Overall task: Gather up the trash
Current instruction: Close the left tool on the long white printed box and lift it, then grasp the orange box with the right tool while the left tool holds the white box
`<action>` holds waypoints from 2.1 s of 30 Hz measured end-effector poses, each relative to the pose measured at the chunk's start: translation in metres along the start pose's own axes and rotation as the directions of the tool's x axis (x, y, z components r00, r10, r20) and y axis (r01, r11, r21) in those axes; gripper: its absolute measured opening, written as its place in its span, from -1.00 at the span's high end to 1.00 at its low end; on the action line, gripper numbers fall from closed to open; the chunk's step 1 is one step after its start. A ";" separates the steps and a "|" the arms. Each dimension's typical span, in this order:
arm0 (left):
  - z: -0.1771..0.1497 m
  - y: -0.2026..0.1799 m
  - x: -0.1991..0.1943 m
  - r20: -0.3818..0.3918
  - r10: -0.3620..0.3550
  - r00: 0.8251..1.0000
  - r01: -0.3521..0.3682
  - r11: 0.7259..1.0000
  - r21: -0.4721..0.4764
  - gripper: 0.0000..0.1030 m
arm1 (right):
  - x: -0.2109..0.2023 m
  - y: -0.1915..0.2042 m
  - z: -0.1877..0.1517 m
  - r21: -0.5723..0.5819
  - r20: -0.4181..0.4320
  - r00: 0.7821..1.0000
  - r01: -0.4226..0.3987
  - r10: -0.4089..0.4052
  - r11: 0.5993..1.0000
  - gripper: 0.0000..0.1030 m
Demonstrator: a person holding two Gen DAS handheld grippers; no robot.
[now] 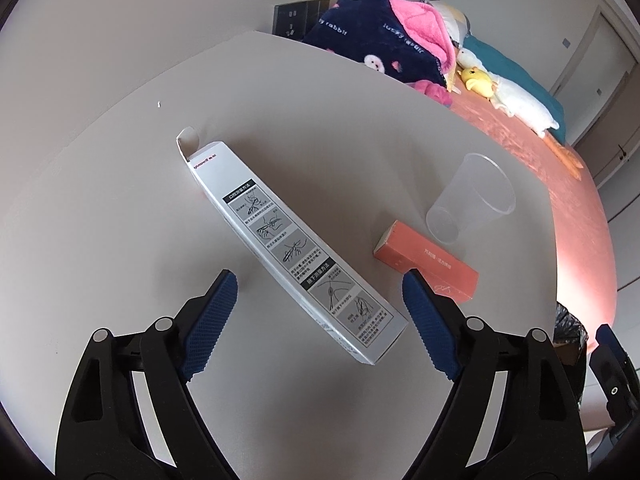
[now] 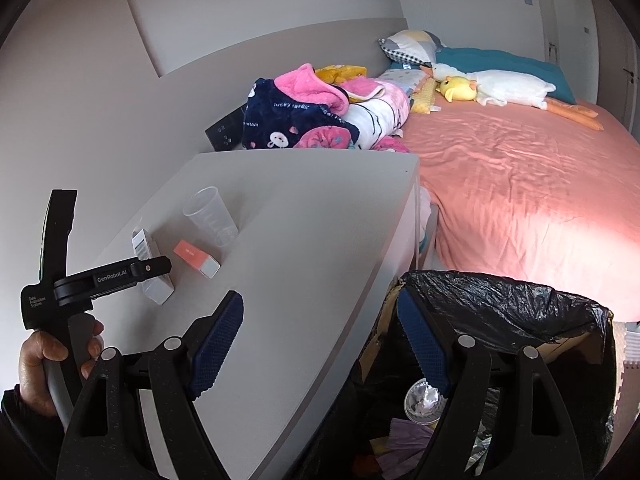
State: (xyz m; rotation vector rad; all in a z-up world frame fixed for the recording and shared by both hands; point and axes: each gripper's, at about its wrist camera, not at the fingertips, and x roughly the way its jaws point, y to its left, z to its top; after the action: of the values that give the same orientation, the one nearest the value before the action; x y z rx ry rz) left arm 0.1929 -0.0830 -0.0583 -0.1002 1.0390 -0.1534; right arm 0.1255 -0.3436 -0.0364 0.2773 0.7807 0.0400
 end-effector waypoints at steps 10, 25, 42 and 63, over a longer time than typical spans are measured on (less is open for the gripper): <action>0.004 0.011 0.000 0.045 -0.029 0.999 0.030 0.999 -0.016 0.18 | 0.017 0.032 0.001 -0.083 -0.033 0.999 -0.041 0.038 0.996 -0.55; -0.002 0.033 -0.009 0.182 -0.048 0.982 0.048 0.999 0.002 0.48 | 0.051 0.083 0.003 -0.228 -0.095 0.992 -0.107 0.087 0.968 -0.29; 0.004 0.068 -0.031 0.273 -0.005 0.962 0.036 0.993 -0.110 0.48 | 0.093 0.120 0.015 -0.306 -0.177 0.982 -0.118 0.066 0.945 -0.22; 0.004 0.091 -0.035 0.265 0.014 0.964 0.038 0.981 -0.188 0.48 | 0.100 0.143 0.005 -0.336 -0.183 0.982 -0.116 0.056 0.935 0.55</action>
State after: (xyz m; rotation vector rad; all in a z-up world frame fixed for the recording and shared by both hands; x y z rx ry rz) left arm 0.1862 0.0130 -0.0409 -0.2949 0.7831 -0.0479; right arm 0.2097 -0.1933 -0.0644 -0.0277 0.9162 0.2847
